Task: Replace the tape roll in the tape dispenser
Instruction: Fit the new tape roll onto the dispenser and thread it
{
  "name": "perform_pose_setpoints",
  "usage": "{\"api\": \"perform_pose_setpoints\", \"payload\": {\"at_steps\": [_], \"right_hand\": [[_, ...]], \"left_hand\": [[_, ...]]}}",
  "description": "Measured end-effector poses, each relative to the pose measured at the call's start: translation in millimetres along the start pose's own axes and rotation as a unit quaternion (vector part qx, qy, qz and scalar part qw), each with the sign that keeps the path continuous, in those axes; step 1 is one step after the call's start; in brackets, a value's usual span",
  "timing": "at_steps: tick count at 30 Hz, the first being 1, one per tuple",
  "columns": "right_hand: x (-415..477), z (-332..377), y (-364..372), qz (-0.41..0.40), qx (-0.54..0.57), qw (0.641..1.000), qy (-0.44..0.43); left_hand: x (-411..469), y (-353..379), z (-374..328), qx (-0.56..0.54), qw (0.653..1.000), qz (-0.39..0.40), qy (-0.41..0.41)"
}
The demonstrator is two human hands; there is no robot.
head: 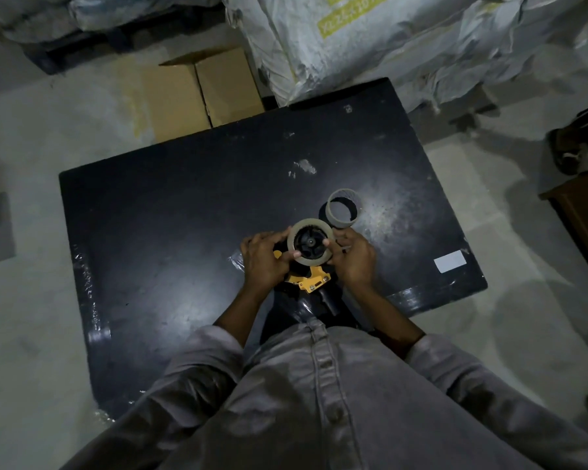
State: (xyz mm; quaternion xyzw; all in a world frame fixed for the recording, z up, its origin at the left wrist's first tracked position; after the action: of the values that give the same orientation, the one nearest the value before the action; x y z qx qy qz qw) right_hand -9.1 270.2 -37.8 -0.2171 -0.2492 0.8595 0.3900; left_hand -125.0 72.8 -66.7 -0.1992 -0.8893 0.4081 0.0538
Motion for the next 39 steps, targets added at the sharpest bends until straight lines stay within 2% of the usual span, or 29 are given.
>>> {"api": "perform_pose_setpoints", "payload": {"at_steps": [11, 18, 27, 33, 36, 39], "right_hand": [[5, -1, 1, 0.033, 0.039, 0.996, 0.080], [13, -2, 6, 0.022, 0.009, 0.994, 0.109], [14, 7, 12, 0.023, -0.016, 0.999, 0.033], [12, 29, -5, 0.037, -0.095, 0.993, -0.057], [8, 35, -3, 0.095, -0.181, 0.971, -0.122], [4, 41, 2, 0.178, -0.208, 0.951, -0.142]], "left_hand": [[-12, -9, -11, 0.023, 0.999, -0.017, -0.041], [-10, -10, -17, 0.035, 0.997, 0.013, -0.065], [-6, -16, -21, 0.067, 0.996, 0.022, -0.061], [-4, -24, -52, 0.177, 0.982, 0.040, 0.047], [-2, -28, -56, 0.145, 0.987, 0.056, 0.040], [-9, -27, -52, 0.073, 0.996, 0.044, -0.005]]}}
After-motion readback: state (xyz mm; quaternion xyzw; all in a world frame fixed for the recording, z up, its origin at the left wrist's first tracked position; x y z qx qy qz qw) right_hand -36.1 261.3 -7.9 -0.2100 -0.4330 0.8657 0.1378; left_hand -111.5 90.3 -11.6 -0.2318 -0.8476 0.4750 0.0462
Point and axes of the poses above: each hand's wrist, its own x-axis towards the middle knuckle, its own y-axis out of the palm, z = x × y, the point moved 4 cm from there along x, towards the middle knuckle, and after that the axes turned 5 degrees about -z, right-handed, at the moved point
